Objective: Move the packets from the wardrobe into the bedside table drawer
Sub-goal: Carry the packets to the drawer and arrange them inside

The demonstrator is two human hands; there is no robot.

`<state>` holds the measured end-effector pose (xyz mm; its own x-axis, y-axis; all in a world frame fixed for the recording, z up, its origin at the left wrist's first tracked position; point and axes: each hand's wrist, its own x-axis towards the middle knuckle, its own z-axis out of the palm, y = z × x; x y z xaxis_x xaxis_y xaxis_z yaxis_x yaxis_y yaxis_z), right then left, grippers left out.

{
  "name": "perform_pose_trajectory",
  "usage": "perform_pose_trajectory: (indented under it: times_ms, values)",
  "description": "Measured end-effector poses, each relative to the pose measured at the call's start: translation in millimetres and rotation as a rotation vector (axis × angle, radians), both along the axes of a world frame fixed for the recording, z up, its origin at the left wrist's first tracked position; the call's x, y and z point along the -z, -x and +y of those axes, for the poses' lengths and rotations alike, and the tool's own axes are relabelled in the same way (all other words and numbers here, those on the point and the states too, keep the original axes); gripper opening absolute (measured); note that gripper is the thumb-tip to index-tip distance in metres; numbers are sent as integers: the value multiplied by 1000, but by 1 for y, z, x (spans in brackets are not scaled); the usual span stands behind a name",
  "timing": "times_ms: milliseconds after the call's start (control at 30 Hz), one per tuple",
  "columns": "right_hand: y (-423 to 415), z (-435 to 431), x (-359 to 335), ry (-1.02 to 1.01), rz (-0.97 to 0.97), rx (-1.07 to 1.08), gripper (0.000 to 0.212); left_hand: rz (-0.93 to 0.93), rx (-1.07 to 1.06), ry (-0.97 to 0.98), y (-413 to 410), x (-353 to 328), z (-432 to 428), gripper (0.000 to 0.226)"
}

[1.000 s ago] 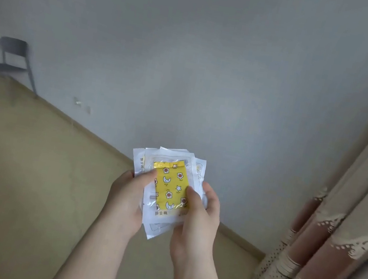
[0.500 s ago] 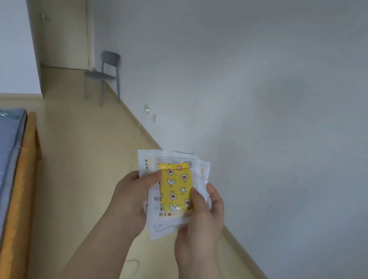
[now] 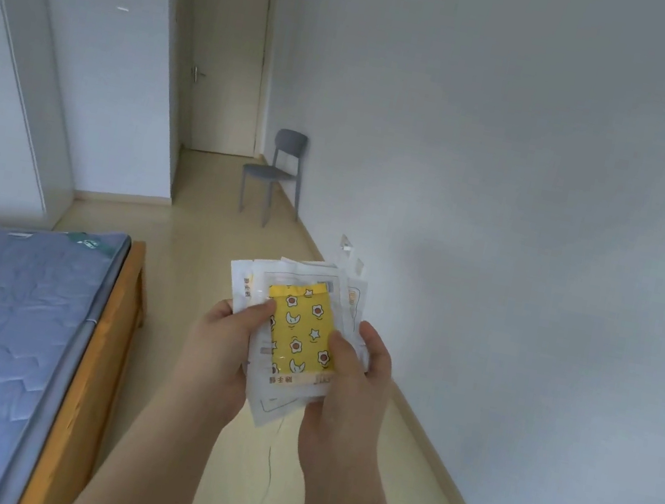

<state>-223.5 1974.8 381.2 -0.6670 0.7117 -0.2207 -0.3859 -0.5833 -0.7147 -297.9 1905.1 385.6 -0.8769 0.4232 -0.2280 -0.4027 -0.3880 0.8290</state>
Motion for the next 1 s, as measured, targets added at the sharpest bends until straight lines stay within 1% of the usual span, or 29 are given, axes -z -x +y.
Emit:
perform_pose_trajectory:
  times_ms: [133, 233, 300, 467, 667, 833, 1000]
  values:
    - [71, 40, 11, 22, -12, -31, 33, -30, -50, 15, 65, 9, 36, 11]
    - [127, 78, 21, 56, -24, -98, 32, -24, -138, 40, 114, 16, 70, 8]
    - [168, 110, 25, 38, -19, -153, 31, -15, -193, 41, 151, 19, 99, 10]
    - [261, 218, 21, -39, -1, -304, 32, -30, -332, 19, 232, 20, 199, 9]
    - [348, 331, 8, -57, -36, -368, 30, -78, -411, 13, 307, -2, 310, 8]
    - [415, 377, 3, -56, -22, -384, 33, -60, -438, -1, 372, -8, 357, 7]
    - [491, 402, 9, -78, -39, -419, 34, -95, -466, -15, 447, 3, 380, 6]
